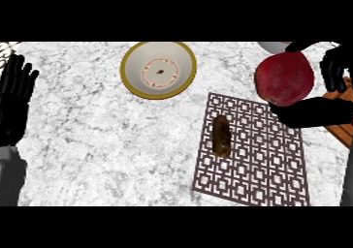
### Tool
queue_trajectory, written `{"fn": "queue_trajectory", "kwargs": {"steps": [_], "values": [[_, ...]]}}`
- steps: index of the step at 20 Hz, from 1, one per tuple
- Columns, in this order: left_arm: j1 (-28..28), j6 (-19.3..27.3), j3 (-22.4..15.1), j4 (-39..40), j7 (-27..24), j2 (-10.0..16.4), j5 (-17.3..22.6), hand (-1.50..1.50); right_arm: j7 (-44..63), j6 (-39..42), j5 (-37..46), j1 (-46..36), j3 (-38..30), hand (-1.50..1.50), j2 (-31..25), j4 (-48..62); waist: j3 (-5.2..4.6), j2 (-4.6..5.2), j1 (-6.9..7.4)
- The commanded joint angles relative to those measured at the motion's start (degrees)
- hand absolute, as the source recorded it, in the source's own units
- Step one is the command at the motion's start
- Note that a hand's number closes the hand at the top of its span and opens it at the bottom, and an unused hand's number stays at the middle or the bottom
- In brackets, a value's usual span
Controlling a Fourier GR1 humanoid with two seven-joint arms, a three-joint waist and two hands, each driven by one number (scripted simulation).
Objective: Pick the pear from the placemat and place it in the bowl
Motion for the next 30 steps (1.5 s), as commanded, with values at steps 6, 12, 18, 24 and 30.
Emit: {"fn": "queue_trajectory", "kwargs": {"steps": [6, 12, 18, 24, 30], "values": [[-0.12, 0.89, -1.12, -2.33, 1.72, -0.39, -1.35, 0.00, 4.22, -5.49, 0.95, -22.12, 0.91, 1.50, 6.08, 23.27, 0.04, 0.26, 0.55], [-2.19, -1.05, 0.61, 3.58, -1.57, -0.29, 0.46, 0.00, 2.10, -11.73, 2.17, -27.42, 3.96, 1.50, 10.20, 38.99, 0.01, 0.52, 0.61], [-0.14, -0.13, -1.99, -0.52, -0.74, -2.21, -1.08, 0.00, -1.00, -21.57, -0.97, -30.94, 7.05, 1.50, 10.33, 55.60, 0.03, 0.48, 1.45], [0.08, 0.53, -2.06, -2.47, 0.35, -2.23, -1.38, 0.00, -10.75, -31.36, 1.46, -31.67, 7.65, 1.50, 10.36, 72.72, 0.05, 0.81, 1.96], [-2.86, -0.39, -1.63, -0.30, 1.81, -1.08, -0.77, 0.00, -3.63, -40.19, -1.93, -35.32, 11.88, 1.50, 10.37, 84.33, 0.02, 1.12, 3.15]]}}
